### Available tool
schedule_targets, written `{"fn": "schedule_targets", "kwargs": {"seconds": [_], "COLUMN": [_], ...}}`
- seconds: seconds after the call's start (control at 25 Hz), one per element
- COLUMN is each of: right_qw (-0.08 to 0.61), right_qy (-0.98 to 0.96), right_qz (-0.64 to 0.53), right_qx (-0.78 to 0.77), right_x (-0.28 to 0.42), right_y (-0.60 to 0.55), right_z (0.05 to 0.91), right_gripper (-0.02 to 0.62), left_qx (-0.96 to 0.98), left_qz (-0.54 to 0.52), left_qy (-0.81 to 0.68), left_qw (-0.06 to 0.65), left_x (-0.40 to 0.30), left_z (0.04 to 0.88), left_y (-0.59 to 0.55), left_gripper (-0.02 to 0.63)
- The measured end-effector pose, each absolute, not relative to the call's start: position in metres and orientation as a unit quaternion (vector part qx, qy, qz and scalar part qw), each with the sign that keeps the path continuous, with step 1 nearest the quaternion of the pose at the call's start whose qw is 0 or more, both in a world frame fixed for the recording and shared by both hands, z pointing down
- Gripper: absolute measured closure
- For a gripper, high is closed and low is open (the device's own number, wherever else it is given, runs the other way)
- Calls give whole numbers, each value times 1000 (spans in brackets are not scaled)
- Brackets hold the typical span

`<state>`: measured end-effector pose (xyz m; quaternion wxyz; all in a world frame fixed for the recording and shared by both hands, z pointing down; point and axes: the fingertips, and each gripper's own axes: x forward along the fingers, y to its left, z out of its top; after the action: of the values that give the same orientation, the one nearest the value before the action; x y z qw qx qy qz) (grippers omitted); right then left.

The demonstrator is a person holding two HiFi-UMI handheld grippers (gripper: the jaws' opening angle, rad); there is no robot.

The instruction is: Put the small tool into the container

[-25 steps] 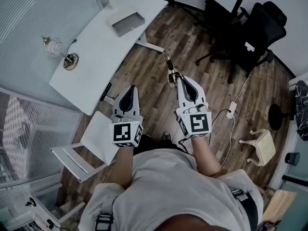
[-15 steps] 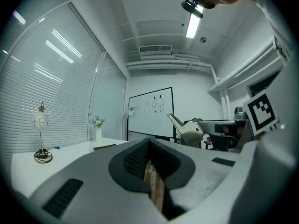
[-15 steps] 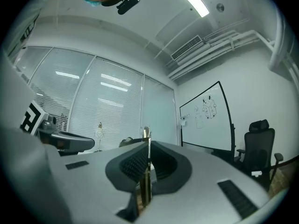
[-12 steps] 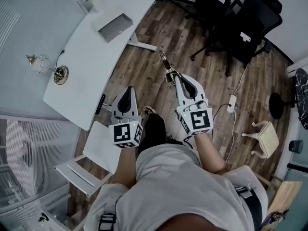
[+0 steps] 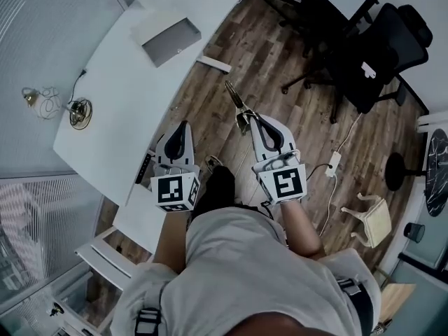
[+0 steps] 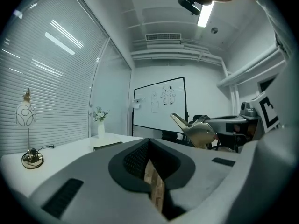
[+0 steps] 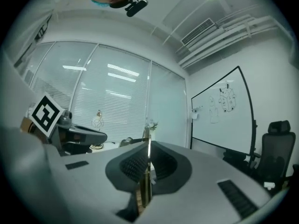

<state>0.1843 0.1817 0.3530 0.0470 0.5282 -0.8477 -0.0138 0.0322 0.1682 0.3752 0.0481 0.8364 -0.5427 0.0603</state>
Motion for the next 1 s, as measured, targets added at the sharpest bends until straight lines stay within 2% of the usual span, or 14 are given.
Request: {"fn": "schedule_targets", "kwargs": {"seconds": [0.32,0.44,1.0], "right_qw": [88,129,187], "right_qy": [-879,-886,-914], "right_qz": [-76,-102,-131], "right_qx": [462,434,335], "right_x": [129,109,43], "right_y": [78,52,-39], "right_z": [355,363,381], "right_gripper": [568,568,568], "left_qx": [823,817,764], "left_qz": [73,71,58], "left_qy": [-558,-569,-634], "left_qw": [71,69,104], "left_x": [-6,-26,-86], "left_z": [396,396,415], "left_y": [71,46,-15], "left_gripper": [583,583,583]}}
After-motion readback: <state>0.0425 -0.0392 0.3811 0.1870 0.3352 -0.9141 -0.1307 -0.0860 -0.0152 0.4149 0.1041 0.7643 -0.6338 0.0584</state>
